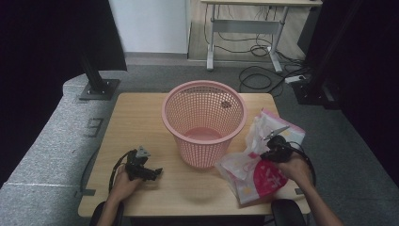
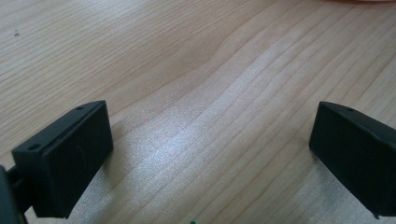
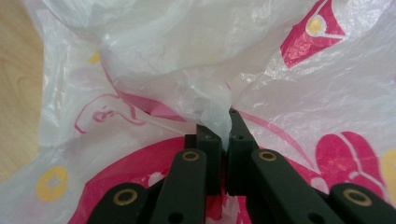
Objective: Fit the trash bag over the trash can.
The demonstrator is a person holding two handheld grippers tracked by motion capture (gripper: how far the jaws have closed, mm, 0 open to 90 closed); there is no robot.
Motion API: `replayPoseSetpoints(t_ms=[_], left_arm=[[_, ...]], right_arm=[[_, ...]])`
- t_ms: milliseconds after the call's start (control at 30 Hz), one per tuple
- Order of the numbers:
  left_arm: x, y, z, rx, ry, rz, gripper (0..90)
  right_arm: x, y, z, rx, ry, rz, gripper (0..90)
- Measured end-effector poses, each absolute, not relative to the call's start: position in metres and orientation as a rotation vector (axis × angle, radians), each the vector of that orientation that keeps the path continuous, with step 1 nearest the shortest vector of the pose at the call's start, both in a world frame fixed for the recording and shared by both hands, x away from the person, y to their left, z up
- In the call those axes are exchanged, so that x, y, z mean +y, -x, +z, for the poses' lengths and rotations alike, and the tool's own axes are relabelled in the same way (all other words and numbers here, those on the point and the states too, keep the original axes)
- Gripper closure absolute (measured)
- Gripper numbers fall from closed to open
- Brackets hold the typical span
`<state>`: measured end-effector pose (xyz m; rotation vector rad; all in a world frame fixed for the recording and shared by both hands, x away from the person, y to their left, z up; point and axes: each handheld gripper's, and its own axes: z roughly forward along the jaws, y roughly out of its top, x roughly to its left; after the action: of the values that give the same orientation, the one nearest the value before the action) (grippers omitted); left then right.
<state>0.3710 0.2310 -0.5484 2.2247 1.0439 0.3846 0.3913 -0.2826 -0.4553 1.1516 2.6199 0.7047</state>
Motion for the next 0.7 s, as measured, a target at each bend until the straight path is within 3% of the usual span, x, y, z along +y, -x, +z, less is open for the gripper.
replayPoseSetpoints(t_ms=[700], left_arm=[[0.231,-0.371,-0.548,1.036,-2.228,0.383,0.0]], right_arm=[[-0.312,-0.449,-0.401,2.495,-1.299,0.586,86.5]])
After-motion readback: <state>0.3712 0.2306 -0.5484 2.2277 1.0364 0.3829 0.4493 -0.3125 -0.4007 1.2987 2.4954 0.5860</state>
